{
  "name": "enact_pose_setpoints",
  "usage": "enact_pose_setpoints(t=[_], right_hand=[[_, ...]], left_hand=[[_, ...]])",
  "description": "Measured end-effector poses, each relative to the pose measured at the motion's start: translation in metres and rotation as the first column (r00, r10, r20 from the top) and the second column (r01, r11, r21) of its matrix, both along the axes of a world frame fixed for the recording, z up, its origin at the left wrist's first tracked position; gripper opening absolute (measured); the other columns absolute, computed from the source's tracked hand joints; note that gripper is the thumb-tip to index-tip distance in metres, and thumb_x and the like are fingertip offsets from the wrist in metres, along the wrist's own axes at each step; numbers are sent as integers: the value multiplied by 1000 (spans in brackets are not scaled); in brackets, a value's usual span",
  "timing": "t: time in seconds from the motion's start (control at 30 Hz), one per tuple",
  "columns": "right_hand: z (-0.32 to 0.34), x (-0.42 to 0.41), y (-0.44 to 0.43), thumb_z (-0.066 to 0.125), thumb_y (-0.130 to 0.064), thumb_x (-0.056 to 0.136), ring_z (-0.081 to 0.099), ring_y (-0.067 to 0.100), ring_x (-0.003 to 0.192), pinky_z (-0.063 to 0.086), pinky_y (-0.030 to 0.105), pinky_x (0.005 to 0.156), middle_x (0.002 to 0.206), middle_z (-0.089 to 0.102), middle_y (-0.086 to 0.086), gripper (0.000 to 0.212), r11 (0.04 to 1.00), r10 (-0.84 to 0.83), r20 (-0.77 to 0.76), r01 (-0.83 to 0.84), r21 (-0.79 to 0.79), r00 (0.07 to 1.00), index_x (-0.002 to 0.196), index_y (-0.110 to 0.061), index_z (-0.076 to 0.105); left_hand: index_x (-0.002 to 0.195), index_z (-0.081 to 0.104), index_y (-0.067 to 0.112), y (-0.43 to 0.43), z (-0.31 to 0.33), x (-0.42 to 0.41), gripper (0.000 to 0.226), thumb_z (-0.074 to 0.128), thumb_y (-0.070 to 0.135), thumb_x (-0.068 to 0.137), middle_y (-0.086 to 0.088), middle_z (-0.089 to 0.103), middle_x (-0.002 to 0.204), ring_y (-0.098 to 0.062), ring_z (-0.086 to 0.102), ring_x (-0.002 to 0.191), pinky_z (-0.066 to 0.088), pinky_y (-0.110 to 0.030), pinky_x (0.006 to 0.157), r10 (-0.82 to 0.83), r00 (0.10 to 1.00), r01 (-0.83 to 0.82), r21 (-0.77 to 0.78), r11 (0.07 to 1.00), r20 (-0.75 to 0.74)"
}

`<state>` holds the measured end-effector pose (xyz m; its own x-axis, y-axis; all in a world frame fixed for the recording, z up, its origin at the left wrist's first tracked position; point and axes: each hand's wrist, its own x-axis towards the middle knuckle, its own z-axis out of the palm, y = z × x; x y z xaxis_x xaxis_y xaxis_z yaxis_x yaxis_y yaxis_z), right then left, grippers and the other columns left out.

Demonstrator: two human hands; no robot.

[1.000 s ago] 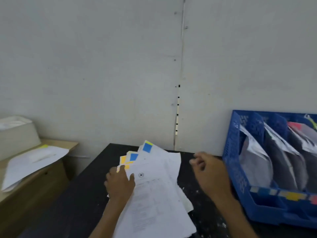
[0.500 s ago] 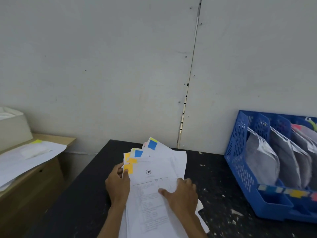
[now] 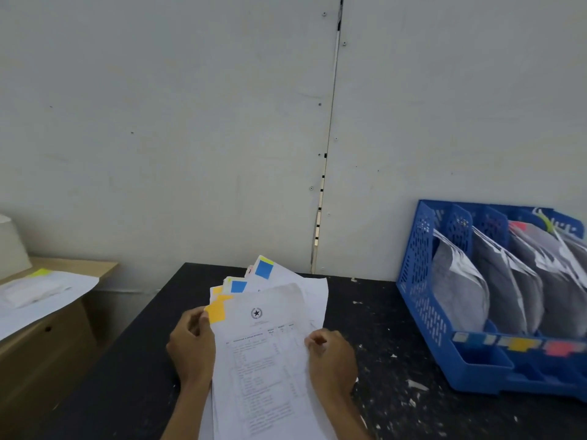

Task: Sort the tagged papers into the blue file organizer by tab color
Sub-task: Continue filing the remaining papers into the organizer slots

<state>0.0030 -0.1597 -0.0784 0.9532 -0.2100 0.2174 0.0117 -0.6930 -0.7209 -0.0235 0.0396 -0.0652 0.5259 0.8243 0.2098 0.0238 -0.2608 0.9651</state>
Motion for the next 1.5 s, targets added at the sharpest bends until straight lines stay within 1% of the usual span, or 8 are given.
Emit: enact_pose_setpoints(t=[0.23, 0.5, 0.77, 0.93, 1.03, 1.13, 1.23, 1.5], right_hand=[[5, 0, -3, 66, -30, 87, 55, 6, 81, 42, 14, 66, 87, 64, -11, 10, 968, -3, 176, -41, 246, 984, 82, -29, 58], [95, 2, -71, 85, -27, 69, 70, 25, 90, 55, 41, 79, 95, 74, 5, 36, 613, 604, 64, -515, 600, 794, 100, -15, 71], [202, -38, -230, 65, -33, 89, 46, 4, 51, 33, 11, 45, 60, 56, -6, 20, 989, -67, 388, 10, 147, 919, 74, -21, 62], [221, -67, -303, 60, -30, 92, 56, 14, 59, 43, 24, 53, 64, 56, -7, 25, 926, -373, 609, 316, 205, 699, 75, -11, 59], [222, -68, -322, 62, -31, 90, 56, 20, 59, 41, 24, 55, 66, 56, -4, 26, 890, -456, 650, 335, 311, 608, 75, -12, 54], [221, -63, -327, 62, -32, 89, 58, 19, 65, 44, 23, 58, 82, 61, 2, 17, 870, -490, 621, 304, 388, 611, 86, -15, 59], [218, -55, -325, 62, -30, 89, 57, 7, 66, 41, 17, 55, 87, 62, 2, 17, 880, -472, 650, 269, 392, 595, 91, -12, 63], [187, 20, -300, 52, -22, 98, 68, 22, 78, 51, 18, 82, 94, 71, 14, 26, 866, -466, 792, 389, 315, 395, 109, -4, 67]], left_hand=[[102, 61, 9, -7, 15, -8, 11, 52, 7, 96, -9, 62, 99, -23, 57, 92, 45, -14, 73, -46, 993, 45, 18, 999, 108], [86, 54, 31, -46, 79, 12, 27, 50, 8, 98, 4, 56, 85, 2, 54, 75, 40, -5, 69, -148, 890, 203, -84, 976, 432], [124, 49, 17, -231, 169, 49, 38, 58, 2, 91, 7, 58, 110, 3, 58, 95, 47, -4, 71, -388, 757, 388, 115, 914, 525], [89, 58, 25, -351, 156, 55, 23, 42, 34, 102, 5, 61, 89, -11, 58, 84, 46, -24, 73, -833, 541, 835, 42, 548, 113], [129, 53, 19, -404, 151, 87, 61, 29, 64, 95, 2, 56, 128, -19, 53, 117, 41, -33, 100, -913, 407, 895, -196, 402, -13], [145, 39, 17, -431, 155, 124, 88, 25, 79, 84, -6, 48, 144, -24, 50, 125, 40, -43, 108, -919, 393, 863, -348, 365, 12], [101, 69, 19, -442, 159, 161, 83, 35, 88, 72, -5, 69, 106, -19, 66, 90, 51, -32, 83, -932, 267, 868, -481, 122, 245], [123, 64, 19, -446, 184, 193, 78, 28, 78, 86, -3, 65, 124, -24, 60, 113, 45, -38, 102, -967, 225, 931, -320, 177, 118]])
